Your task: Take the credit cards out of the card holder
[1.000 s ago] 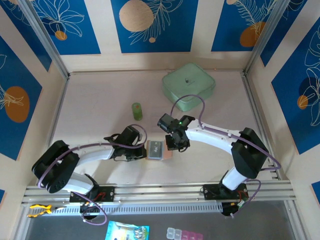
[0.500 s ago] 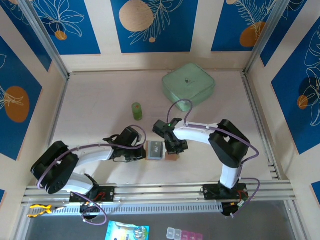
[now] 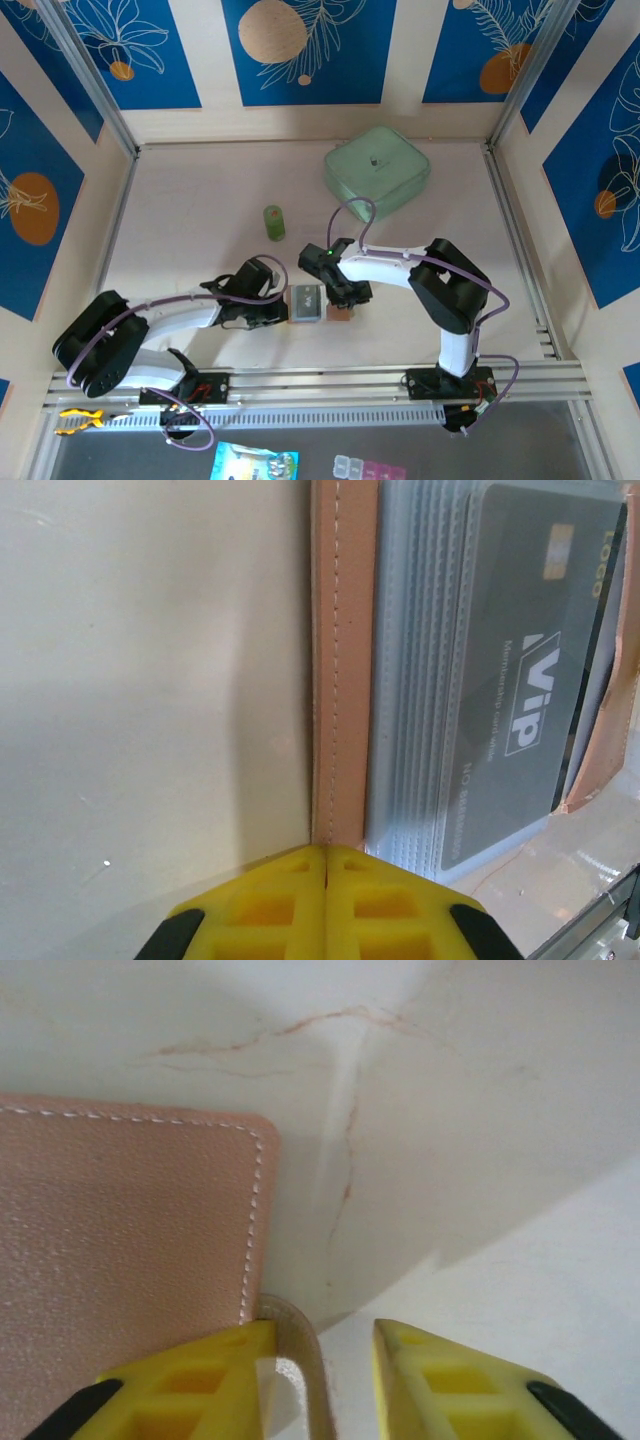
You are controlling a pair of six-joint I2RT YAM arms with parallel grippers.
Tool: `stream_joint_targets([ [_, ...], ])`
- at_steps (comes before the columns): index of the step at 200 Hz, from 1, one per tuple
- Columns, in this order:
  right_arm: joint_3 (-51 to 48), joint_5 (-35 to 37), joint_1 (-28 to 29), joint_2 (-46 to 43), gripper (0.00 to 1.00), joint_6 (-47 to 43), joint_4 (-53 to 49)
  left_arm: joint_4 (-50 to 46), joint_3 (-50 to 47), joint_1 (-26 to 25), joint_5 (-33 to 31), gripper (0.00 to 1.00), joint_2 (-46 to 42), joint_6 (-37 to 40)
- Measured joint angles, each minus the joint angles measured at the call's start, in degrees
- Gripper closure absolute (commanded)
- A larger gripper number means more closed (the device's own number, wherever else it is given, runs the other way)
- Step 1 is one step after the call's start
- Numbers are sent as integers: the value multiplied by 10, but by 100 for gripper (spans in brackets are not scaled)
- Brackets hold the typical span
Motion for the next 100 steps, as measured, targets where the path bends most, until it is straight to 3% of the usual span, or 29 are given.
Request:
stream_joint_targets([
  [100, 44, 21, 6, -84, 55, 0, -71, 0, 0, 0, 0, 95, 0, 0],
])
